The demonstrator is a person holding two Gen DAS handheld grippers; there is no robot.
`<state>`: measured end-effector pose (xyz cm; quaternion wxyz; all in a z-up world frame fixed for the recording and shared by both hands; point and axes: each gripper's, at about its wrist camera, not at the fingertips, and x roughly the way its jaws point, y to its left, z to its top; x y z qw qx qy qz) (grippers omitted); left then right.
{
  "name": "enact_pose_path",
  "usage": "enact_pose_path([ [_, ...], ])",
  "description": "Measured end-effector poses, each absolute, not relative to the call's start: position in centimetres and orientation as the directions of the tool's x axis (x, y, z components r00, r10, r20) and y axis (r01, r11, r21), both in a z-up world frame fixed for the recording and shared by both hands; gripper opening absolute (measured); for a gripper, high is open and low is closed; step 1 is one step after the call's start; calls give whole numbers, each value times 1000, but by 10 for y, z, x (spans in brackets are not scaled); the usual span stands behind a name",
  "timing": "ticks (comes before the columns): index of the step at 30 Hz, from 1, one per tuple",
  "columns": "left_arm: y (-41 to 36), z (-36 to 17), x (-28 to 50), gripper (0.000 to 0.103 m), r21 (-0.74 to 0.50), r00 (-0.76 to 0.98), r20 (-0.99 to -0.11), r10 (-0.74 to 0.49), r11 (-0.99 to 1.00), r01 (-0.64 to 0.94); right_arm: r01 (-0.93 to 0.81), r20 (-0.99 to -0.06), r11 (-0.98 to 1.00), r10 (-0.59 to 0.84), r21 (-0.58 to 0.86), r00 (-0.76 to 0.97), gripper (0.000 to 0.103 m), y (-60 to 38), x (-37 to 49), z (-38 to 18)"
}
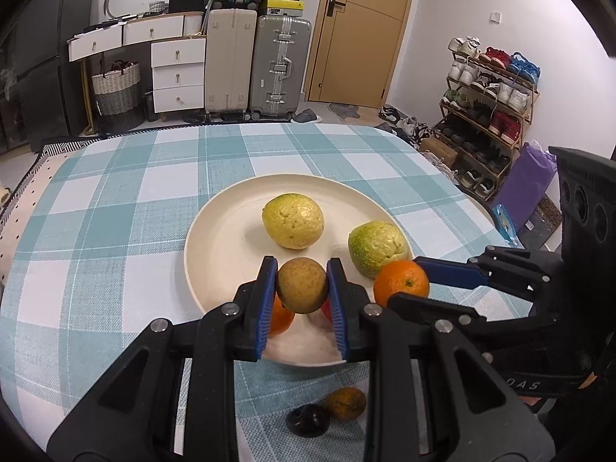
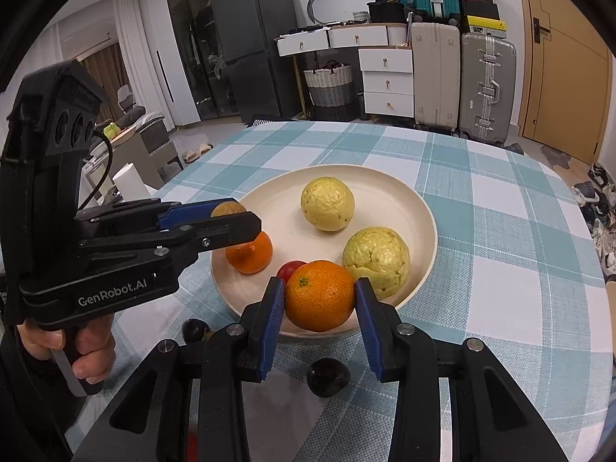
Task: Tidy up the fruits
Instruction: 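Carry the brown fruit and orange in both grippers over the cream plate, then lower both fruits into the plate and open both grippers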
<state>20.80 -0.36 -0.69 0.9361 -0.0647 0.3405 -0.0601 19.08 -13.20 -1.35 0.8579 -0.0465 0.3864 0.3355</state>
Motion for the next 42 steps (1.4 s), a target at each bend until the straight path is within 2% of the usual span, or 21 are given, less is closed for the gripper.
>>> enact_pose_path([
  [42, -15, -38, 252, 24, -129, 724, -677, -135, 990, 63, -553, -700, 811, 507, 190, 503, 38, -137, 229, -32],
])
